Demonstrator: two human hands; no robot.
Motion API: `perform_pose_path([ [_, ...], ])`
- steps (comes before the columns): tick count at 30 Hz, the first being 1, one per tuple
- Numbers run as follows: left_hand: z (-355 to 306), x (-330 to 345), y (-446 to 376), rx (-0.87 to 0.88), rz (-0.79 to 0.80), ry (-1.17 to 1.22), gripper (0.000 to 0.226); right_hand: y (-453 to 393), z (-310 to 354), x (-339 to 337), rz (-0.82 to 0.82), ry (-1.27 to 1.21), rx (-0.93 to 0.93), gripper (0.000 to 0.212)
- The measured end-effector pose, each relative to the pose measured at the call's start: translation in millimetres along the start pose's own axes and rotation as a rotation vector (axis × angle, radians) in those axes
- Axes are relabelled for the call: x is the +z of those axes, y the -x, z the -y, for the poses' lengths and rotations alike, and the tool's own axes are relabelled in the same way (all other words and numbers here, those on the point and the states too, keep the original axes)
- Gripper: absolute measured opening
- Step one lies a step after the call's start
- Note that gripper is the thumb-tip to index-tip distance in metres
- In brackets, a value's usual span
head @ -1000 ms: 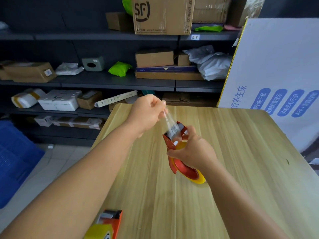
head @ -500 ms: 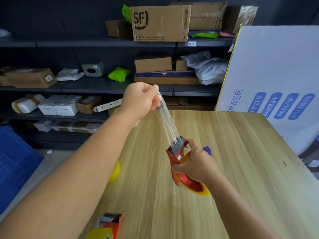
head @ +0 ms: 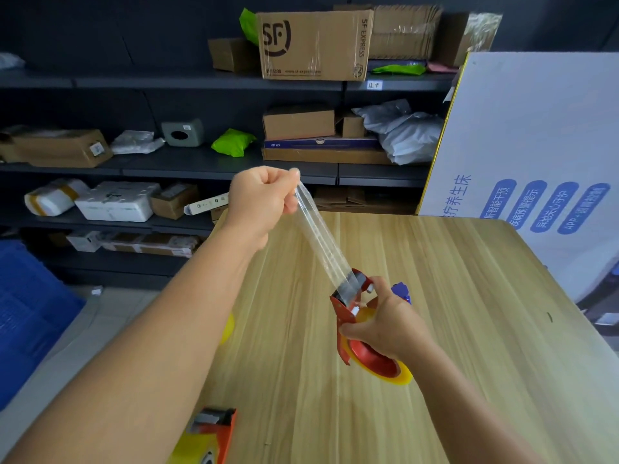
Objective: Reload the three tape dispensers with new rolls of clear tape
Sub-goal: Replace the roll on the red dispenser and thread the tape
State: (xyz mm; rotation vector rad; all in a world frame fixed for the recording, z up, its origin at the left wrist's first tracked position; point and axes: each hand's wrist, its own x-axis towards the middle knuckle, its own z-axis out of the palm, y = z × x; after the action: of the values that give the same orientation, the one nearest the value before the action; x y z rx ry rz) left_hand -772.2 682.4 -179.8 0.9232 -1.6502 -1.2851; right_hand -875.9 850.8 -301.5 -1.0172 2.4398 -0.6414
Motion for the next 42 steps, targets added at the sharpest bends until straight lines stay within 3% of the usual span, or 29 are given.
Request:
perform_pose_path([
  [11, 70.9, -19.5, -8.4, -0.371, -0.097, 0.109, 0.012, 19.5, 6.2, -21.9, 0.013, -0.234, -0.018, 0.066],
  [23, 124.5, -8.3, 29.8, -0.694, -0.018, 0.268, 0.008, 29.6, 13.9, -31.5, 0.042, -0.434, -0.036, 0.073],
  [34, 146.8, 14.5, 73.0, -0.733, 0.157, 0.510, 0.020, 33.1, 15.3, -37.8, -0.003, -0.646, -0.052, 0.066],
  [36, 148.7, 16.2, 81.9, -0.725, 0.212, 0.542, 0.019, 34.2, 16.2, -38.4, 0.004, -0.666, -0.055, 0.073],
  [42, 156.1, 23.4, 99.4, -0.762, 0.323, 0.660, 0.014, 37.8, 21.5, -44.6, 0.017, -0.740, -0.078, 0.063],
])
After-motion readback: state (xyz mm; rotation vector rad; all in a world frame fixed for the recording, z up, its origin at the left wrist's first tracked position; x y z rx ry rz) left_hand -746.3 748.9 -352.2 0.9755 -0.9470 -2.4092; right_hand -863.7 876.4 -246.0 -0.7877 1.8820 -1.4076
